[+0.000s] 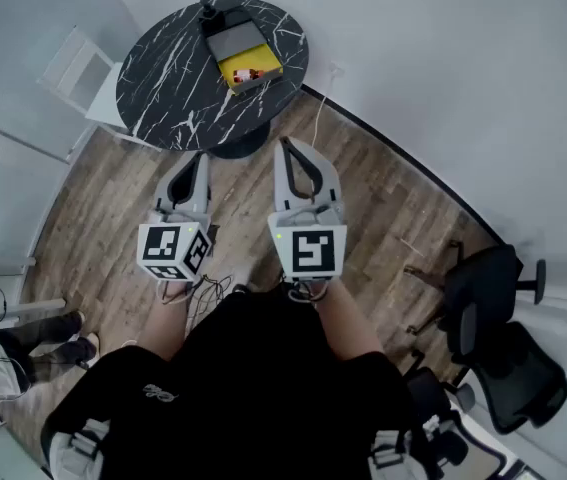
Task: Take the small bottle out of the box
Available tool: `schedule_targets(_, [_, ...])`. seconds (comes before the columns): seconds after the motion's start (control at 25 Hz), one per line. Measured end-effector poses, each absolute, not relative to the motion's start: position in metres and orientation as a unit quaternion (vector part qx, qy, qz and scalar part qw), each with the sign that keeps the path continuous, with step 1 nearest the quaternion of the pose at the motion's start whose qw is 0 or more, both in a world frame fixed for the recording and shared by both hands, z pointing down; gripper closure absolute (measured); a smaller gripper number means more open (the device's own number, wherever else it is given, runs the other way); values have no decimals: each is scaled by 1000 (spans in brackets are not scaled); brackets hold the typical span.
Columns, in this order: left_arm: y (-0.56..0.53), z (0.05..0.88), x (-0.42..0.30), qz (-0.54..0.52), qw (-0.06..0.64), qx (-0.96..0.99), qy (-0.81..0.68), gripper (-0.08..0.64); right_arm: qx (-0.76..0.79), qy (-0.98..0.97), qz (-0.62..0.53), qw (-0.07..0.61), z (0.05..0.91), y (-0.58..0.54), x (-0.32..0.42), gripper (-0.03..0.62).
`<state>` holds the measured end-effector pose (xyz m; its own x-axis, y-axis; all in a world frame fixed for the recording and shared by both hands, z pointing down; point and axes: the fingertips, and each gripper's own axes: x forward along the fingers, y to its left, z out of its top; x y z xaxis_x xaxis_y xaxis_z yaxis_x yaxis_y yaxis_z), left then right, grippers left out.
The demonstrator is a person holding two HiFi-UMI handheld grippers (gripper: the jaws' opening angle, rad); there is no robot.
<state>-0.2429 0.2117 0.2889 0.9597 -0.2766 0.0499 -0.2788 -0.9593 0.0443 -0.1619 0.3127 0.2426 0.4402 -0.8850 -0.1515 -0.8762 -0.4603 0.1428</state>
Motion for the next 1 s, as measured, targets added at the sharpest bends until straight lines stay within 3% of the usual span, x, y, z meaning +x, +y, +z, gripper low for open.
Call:
schedule_targets(0.64, [232,329,-224,70,30,987,-142,561,819,-567,-71,55,294,325,-147,597])
schedule_targets(1.0, [203,359,-171,98,45,988,-115,561,815,-574,-22,76,331,293,-106,597])
